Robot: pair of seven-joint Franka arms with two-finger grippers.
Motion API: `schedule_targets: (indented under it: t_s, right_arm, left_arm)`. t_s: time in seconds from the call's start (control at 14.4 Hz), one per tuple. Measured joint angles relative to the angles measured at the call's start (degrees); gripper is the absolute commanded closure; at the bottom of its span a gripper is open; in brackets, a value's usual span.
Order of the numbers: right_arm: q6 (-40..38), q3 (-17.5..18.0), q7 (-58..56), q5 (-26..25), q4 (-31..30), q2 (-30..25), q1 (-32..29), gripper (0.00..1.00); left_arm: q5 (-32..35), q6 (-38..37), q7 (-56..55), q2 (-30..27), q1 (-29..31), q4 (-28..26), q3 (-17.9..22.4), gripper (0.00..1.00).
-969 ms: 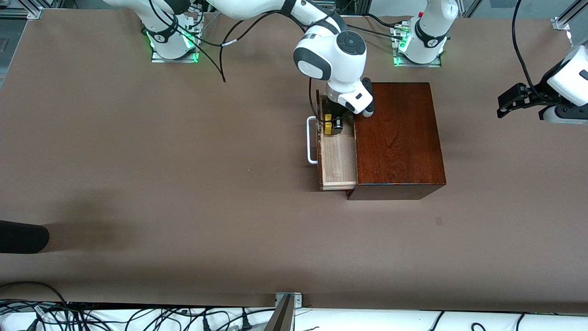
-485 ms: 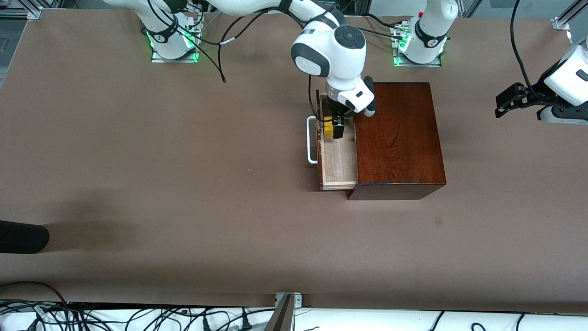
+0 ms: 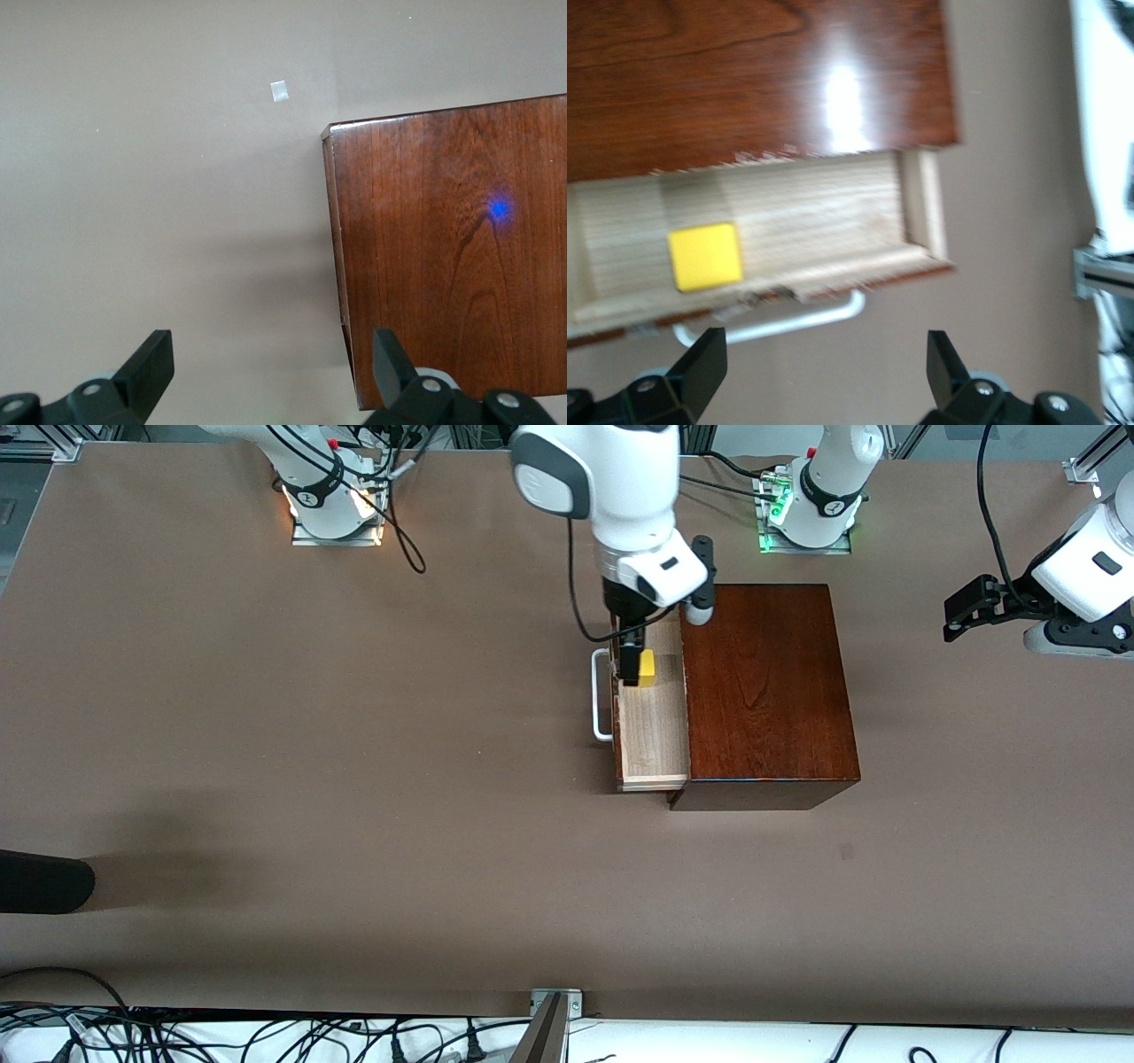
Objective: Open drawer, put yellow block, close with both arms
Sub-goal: 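Withdraw the right gripper while the left gripper reaches toward the drawer, then push the drawer front with the left gripper into the box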
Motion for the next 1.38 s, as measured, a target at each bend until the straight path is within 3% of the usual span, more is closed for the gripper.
schedule_targets:
  t_s: [0.28, 0.55, 0.83, 1.04, 1.18, 1.38]
  right_arm:
    - [-2.5, -1.1, 0.0, 1.1, 0.1, -6.9, -8.6, 0.0]
    - [-9.3, -1.6, -0.1, 9.7, -1.1, -12.4, -20.5, 0.0]
    - [-11.1, -2.5, 0.0, 15.0, -13.3, -22.8, -29.5, 0.0]
    - [-11.4, -7.3, 0.0, 17.4, -24.6, -31.4, -32.2, 0.0]
    - [-11.6, -11.7, 0.0, 18.9, -29.7, -34.7, -32.6, 0.0]
    - [-14.1, -14.9, 3.7, 19.4, -33.4, -36.7, -32.8, 0.0]
  left_arm:
    - [-1.0, -0.1, 0.5, 0.0, -0.1, 0.1, -3.7, 0.0]
    - [-6.1, -0.2, 1.6, 0.5, -0.5, 0.1, -6.3, 0.0]
    - [-6.9, -0.3, 3.4, 2.9, -3.3, 0.1, -14.5, 0.0]
    - [-7.1, -0.3, 2.9, 7.6, -7.1, 0.1, -21.2, 0.0]
    - [-7.1, 0.0, 1.0, 11.3, -10.4, 0.4, -22.6, 0.0]
    - [-7.2, 2.7, -3.4, 16.7, -14.5, 2.9, -22.6, 0.0]
